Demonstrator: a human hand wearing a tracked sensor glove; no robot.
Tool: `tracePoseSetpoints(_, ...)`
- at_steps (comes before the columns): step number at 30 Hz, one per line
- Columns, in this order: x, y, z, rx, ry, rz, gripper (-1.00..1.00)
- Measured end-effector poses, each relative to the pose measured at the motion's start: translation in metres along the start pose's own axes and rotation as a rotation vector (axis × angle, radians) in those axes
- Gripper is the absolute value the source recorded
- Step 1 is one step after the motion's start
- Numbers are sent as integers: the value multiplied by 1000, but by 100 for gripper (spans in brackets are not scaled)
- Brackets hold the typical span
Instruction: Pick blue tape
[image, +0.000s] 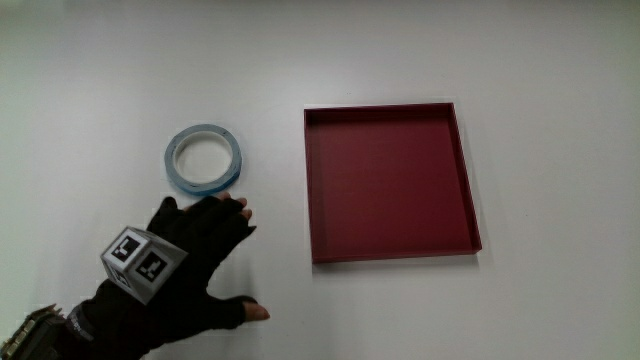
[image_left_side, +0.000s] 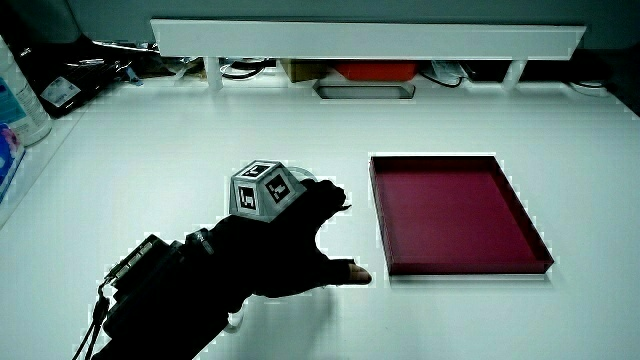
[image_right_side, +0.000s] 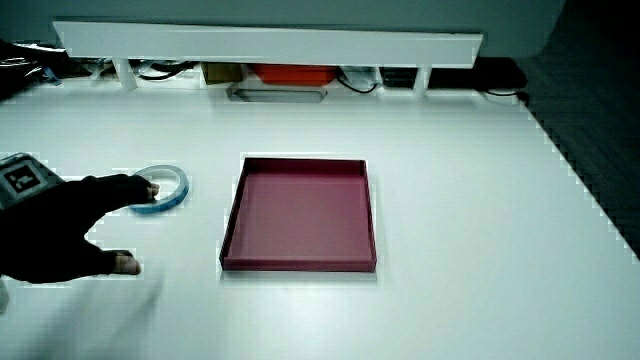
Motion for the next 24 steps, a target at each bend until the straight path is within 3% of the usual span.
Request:
tracePoseSetpoints(1, 0, 0, 4, 25, 24, 32, 0)
tracePoseSetpoints(3, -2, 3, 9, 26, 71, 42, 0)
tracePoseSetpoints(5, -9, 6, 10, 45, 85, 85, 0)
tracePoseSetpoints(6, -10, 8, 13, 57, 98, 76, 0)
tracePoseSetpoints(8, -20, 12, 10, 51, 63, 100, 0)
tracePoseSetpoints(9, -21, 14, 13, 70, 87, 95, 0)
tracePoseSetpoints(10, -27, 16, 10, 74, 64, 110, 0)
tracePoseSetpoints(12, -33, 20, 11, 55, 73, 144, 0)
tracePoseSetpoints(18, -54, 33, 10, 71, 67, 187, 0)
tracePoseSetpoints(21, -59, 39, 11, 80, 100, 198, 0)
tracePoseSetpoints(24, -69, 43, 7, 70, 66, 233, 0)
